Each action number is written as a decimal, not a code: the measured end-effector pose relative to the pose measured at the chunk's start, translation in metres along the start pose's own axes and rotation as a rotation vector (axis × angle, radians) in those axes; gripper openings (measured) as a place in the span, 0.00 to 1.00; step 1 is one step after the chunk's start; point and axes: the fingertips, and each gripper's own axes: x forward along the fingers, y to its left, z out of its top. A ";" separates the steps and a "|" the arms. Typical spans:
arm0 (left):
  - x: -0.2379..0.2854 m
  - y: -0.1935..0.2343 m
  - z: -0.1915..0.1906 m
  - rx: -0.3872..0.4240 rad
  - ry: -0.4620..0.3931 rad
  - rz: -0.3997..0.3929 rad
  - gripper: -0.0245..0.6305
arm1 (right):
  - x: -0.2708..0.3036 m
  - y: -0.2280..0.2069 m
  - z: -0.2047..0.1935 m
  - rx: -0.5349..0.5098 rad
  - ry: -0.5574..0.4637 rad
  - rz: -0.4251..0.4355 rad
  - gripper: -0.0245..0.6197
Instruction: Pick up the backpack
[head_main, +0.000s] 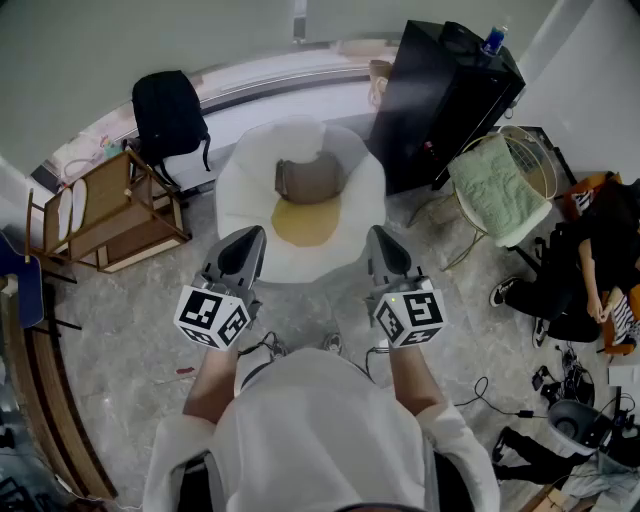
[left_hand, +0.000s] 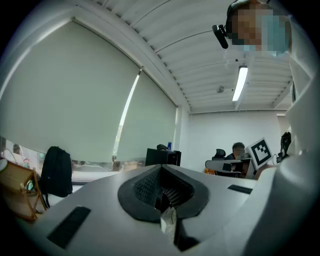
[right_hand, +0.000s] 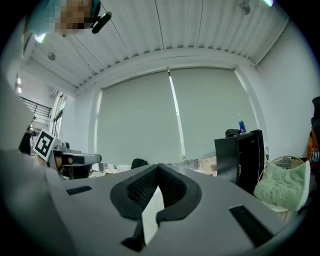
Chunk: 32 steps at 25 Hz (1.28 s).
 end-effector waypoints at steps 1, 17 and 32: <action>0.002 -0.002 0.000 -0.002 0.000 0.000 0.09 | 0.000 -0.003 0.001 0.000 0.000 0.001 0.08; 0.005 -0.007 -0.006 -0.017 0.007 0.011 0.09 | -0.004 -0.013 0.007 0.069 -0.052 0.020 0.09; 0.052 -0.031 -0.030 -0.062 0.026 0.042 0.09 | -0.007 -0.077 -0.016 0.041 0.045 0.028 0.09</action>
